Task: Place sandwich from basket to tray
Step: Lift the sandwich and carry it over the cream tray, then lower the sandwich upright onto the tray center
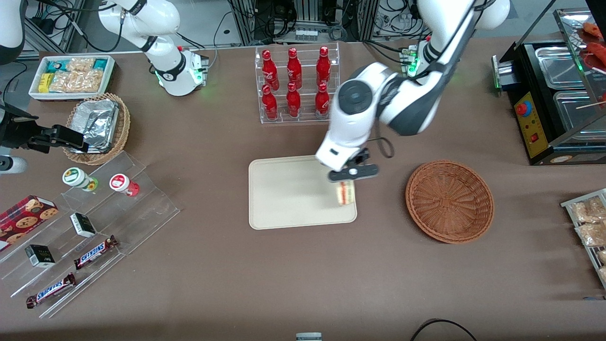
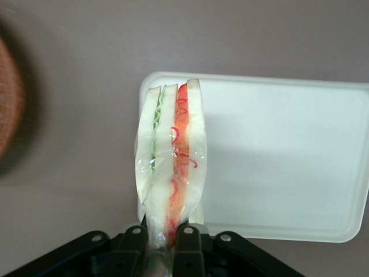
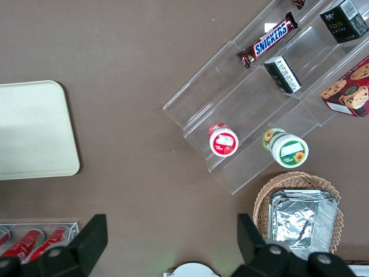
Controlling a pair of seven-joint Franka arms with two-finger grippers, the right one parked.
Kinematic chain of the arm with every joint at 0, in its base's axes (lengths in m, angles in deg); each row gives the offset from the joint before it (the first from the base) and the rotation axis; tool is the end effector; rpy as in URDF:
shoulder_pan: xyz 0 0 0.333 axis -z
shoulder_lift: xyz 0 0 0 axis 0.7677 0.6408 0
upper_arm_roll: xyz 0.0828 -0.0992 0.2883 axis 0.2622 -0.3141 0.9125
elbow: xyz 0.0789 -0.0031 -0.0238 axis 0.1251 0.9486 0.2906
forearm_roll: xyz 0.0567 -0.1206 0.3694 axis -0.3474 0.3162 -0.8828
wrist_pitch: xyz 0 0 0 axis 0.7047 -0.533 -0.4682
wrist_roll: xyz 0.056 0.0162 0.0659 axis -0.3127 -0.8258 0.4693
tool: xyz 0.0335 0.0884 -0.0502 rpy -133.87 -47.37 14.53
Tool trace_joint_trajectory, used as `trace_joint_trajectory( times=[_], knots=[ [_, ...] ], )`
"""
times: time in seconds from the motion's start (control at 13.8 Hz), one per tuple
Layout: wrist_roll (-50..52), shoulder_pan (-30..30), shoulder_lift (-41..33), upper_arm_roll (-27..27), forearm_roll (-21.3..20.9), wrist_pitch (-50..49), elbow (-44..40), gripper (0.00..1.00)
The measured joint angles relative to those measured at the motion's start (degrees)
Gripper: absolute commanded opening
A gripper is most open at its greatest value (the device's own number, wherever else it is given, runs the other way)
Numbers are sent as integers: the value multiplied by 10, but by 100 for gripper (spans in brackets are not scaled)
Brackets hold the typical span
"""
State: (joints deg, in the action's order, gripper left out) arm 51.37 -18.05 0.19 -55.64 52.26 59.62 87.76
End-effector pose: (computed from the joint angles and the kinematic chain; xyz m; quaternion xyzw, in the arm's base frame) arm 0.5049 -0.4375 0.3778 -0.9983 -0.0556 0.0141 0.0076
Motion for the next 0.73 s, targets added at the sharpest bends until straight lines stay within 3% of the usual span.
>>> trace_joint_trajectory(
  times=[0.36,0.73],
  knots=[
    [3,54,88,0,0,3,-65,0],
    [27,86,140,1,-2,60,-79,0]
  ],
)
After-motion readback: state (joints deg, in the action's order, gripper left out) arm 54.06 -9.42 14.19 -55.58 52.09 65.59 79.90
